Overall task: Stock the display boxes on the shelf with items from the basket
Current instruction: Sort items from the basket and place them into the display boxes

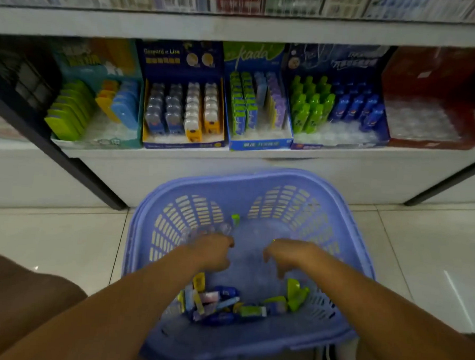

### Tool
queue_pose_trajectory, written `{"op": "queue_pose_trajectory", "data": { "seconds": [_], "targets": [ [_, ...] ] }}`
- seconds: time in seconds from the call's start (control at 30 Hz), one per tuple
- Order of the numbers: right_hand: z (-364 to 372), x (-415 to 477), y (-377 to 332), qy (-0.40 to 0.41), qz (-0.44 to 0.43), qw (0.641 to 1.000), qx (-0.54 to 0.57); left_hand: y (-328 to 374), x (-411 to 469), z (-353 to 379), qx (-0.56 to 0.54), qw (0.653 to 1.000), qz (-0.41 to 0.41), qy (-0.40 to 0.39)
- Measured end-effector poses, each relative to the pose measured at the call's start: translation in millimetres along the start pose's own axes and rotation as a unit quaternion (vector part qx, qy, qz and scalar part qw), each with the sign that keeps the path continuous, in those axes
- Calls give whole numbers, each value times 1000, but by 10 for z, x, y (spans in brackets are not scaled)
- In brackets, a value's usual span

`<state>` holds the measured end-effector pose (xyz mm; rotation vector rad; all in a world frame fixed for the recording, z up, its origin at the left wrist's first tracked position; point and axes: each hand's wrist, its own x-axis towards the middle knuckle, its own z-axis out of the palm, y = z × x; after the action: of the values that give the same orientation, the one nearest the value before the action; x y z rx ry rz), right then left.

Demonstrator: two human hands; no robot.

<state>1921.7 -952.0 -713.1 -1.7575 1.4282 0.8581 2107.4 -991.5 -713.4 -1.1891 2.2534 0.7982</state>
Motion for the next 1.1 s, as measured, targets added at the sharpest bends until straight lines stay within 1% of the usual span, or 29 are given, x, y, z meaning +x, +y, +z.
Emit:
{"op": "queue_pose_trajectory", "data": {
  "seconds": [0.07, 0.17, 0.3, 0.33, 0.47, 0.63, 0.8, 0.87, 0.97, 1.1],
  "targets": [
    [331, 156, 84, -56, -5, 998, -24, -54, 14, 260, -21, 999, -8, -50],
    [548, 282, 180, -77, -17, 994, -74, -86, 19, 628, -41, 995, -4, -92],
    [627, 410, 319, -81, -37, 990, -108, -130, 83, 976, -52, 995, -12, -79],
    [654, 423, 366, -73, -45, 986, -143, -141, 112, 1017, -57, 996, -14, -71],
    [726, 514, 408, -102, -38, 977, -181, -172, 278, 1071, -41, 995, -28, -82],
    [679, 601, 320, -168, -7, 977, -132, -165, 429, 1052, -34, 994, -33, -100],
    [640, 594, 357, -235, 8, 964, -127, -128, 482, 1021, -88, 986, -26, -143],
    [586, 578, 393, -237, 28, 966, -104, -102, 465, 1006, -82, 984, -28, -158],
    [540, 535, 425, -209, 24, 975, -68, -72, 461, 1013, -75, 984, -24, -158],
    [627, 472, 408, -224, 7, 974, -17, -14, 412, 991, -127, 983, -36, -128]
  ]
}}
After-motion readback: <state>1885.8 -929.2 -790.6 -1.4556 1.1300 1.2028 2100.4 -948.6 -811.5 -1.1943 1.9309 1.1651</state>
